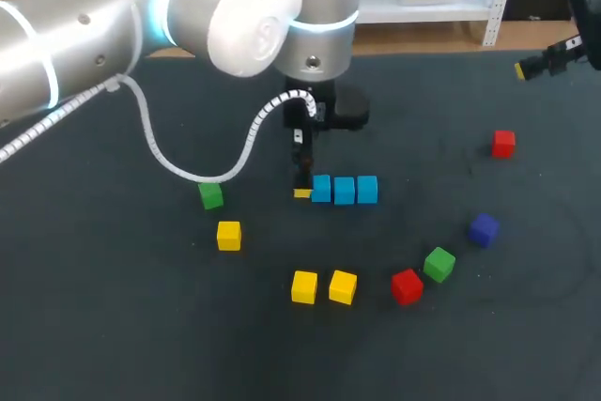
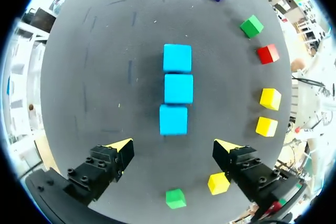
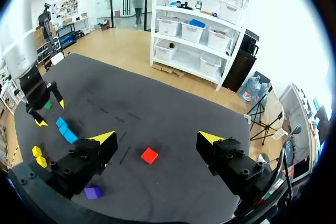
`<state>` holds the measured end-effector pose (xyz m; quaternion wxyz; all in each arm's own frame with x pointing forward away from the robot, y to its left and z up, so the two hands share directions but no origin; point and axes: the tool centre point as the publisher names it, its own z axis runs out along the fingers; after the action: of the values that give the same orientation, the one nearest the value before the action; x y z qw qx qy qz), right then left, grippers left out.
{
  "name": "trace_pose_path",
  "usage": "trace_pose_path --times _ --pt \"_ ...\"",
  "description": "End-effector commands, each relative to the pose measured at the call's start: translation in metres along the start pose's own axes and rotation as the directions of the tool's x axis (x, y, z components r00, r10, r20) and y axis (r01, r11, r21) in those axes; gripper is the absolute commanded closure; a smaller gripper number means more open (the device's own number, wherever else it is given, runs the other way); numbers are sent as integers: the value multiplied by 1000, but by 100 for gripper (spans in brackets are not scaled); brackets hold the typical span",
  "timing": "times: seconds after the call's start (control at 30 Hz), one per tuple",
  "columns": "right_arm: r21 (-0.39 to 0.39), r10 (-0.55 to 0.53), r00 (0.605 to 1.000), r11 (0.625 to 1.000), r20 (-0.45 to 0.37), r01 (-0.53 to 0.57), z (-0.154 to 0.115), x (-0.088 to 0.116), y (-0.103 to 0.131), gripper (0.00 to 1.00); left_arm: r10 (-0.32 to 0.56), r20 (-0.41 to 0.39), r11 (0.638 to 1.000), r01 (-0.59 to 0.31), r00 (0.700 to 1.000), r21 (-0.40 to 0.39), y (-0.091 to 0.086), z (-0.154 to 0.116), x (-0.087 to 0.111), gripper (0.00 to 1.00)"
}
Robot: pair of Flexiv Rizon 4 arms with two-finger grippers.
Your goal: Place the blue cubes, place green cubes on the blue cubes, place the yellow cubes on the green cubes, then place the red cubes on the yellow cubes, and place purple cube on the red cubes.
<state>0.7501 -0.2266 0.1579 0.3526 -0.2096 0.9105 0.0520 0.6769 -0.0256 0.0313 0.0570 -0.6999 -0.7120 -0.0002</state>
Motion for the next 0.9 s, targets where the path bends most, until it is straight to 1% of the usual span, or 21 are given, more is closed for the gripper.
trace_pose_path --times 0.03,0.2,0.37,0.43,0.6,0.7,0.9 --pt "10 1 1000 1000 8 -1 1 2 2 0 -43 9 999 43 999 -10 -8 -9 19 0" --pt "10 1 1000 1000 8 -1 1 2 2 0 -124 8 992 124 992 -27 -11 -14 39 0" --pt "10 1 1000 1000 8 -1 1 2 2 0 -177 16 983 178 984 -34 -16 -12 57 0" --pt "10 1 1000 1000 8 -1 1 2 2 0 -212 14 976 212 977 -48 -18 -12 65 0" --pt "10 1 1000 1000 8 -1 1 2 2 0 -278 24 959 279 960 -53 -23 -2 83 0" --pt "10 1 1000 1000 8 -1 1 2 2 0 -297 39 953 298 954 -52 -25 1 92 0" --pt "10 1 1000 1000 8 -1 1 2 2 0 -312 51 948 314 949 -56 -29 1 100 0"
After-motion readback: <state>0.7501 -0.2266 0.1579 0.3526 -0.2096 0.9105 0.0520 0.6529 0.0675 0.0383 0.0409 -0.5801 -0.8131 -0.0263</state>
